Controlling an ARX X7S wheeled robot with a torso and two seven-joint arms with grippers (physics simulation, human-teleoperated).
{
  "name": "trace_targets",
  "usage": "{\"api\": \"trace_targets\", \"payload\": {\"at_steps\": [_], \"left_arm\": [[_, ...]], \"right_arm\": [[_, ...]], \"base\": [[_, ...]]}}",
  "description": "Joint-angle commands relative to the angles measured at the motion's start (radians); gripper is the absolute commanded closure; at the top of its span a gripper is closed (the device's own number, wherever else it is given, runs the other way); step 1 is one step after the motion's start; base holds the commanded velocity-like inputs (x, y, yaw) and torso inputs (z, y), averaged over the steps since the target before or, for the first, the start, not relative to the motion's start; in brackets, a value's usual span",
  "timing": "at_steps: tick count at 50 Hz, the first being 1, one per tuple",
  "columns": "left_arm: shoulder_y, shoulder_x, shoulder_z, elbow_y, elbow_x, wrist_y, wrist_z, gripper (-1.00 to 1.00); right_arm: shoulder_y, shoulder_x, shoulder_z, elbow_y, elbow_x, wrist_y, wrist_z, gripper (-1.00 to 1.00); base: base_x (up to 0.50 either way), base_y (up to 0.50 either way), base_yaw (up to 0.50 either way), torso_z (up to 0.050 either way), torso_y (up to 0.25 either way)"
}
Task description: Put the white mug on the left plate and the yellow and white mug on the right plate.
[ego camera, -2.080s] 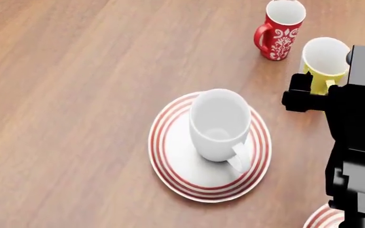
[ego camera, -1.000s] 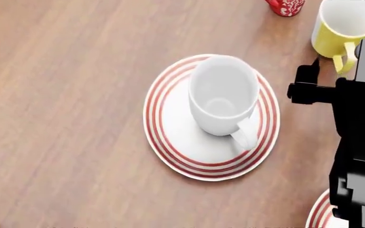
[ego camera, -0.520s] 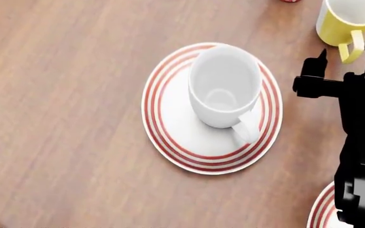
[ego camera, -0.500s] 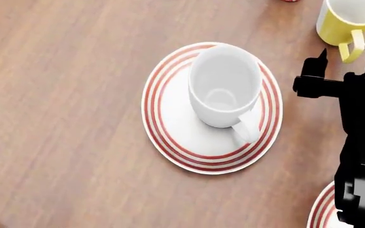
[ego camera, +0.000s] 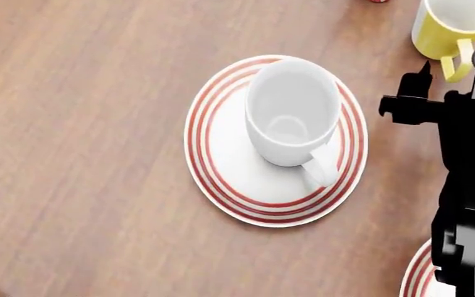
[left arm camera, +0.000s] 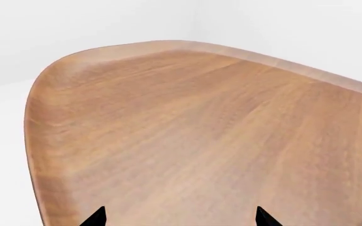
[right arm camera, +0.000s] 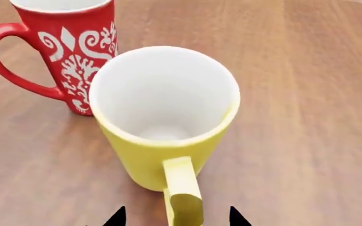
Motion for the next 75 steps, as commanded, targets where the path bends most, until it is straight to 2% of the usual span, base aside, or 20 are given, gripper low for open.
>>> {"api": "trace_targets", "payload": {"at_steps": [1, 14, 36, 41, 57, 75], "left_arm": [[0.002, -0.002, 0.001, 0.001, -0.004, 0.003, 0.000, -1.00], [0.009, -0.005, 0.000, 0.006, -0.006, 0.011, 0.002, -1.00], [0.004, -0.005, 0.006, -0.004, 0.000, 0.020, 0.004, -1.00], [0.002, -0.005, 0.008, -0.009, -0.001, 0.021, 0.005, -1.00], [-0.006, -0.007, 0.013, -0.020, 0.000, 0.024, 0.007, -1.00], [-0.019, -0.008, 0.017, -0.038, -0.004, 0.027, 0.009, -1.00]], "right_arm": [[-0.009, -0.002, 0.004, -0.010, 0.007, -0.025, -0.003, 1.00], [-0.047, -0.002, 0.016, -0.057, 0.019, -0.043, 0.007, 1.00], [-0.198, 0.005, 0.056, -0.321, 0.046, -0.201, 0.010, 1.00], [-0.241, 0.009, 0.039, -0.387, -0.010, -0.271, 0.046, 1.00], [-0.342, 0.018, 0.047, -0.522, 0.003, -0.211, 0.068, 1.00], [-0.359, 0.025, 0.055, -0.553, 0.044, -0.197, 0.044, 1.00]], "base": [[0.00, 0.00, 0.00, 0.000, 0.000], [0.00, 0.00, 0.00, 0.000, 0.000], [0.00, 0.00, 0.00, 0.000, 0.000], [0.00, 0.00, 0.00, 0.000, 0.000], [0.00, 0.00, 0.00, 0.000, 0.000], [0.00, 0.00, 0.00, 0.000, 0.000]]}}
